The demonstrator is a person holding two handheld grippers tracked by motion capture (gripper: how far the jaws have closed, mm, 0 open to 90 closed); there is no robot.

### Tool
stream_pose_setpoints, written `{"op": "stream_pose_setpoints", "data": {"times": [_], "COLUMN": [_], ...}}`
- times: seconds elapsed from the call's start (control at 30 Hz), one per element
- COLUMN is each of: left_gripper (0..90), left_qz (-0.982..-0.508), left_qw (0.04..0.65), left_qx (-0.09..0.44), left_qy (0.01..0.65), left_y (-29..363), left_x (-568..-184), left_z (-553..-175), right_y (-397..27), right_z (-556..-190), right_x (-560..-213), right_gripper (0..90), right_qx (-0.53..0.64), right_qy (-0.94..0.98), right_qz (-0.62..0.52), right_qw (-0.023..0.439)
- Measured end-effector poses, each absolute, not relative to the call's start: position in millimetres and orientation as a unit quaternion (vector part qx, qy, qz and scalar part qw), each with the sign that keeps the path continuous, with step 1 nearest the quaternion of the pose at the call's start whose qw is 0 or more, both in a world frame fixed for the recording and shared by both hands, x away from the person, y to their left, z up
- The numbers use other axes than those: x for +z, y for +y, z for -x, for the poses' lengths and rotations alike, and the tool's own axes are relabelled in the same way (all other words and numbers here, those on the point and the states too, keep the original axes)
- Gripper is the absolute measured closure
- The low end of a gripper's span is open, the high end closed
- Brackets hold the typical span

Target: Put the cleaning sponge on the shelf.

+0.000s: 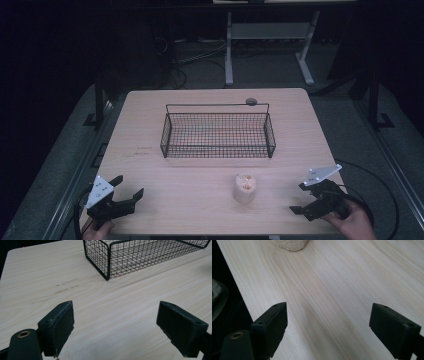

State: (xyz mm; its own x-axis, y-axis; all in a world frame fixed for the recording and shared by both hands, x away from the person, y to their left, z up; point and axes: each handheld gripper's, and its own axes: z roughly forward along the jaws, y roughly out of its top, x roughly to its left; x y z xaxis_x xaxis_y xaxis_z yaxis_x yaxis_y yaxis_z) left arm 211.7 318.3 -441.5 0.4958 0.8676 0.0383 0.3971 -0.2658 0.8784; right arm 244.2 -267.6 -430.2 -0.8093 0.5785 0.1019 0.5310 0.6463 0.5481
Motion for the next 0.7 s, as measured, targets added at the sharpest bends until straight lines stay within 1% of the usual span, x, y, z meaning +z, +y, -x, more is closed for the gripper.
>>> {"op": "stream_pose_setpoints", "data": {"times": [0.3, 0.7], "left_gripper": [13.8, 13.8], "left_qz": [-0.753, -0.746], "left_qw": [0.434, 0.441], "left_qx": [0.268, 0.271], "left_qy": [0.416, 0.419], "left_y": [315.2, 317.0], "left_x": [-440.9, -439.2], "left_z": [-212.0, -210.8], "right_y": [-259.4, -228.3], "right_z": [-245.6, -255.6], "right_x": [-420.4, -403.4], "right_gripper": [14.5, 14.5], "right_qx": [0.285, 0.273], "right_qy": [0.914, 0.928], "right_qz": [-0.287, -0.252], "right_qw": [0.040, 0.043]}}
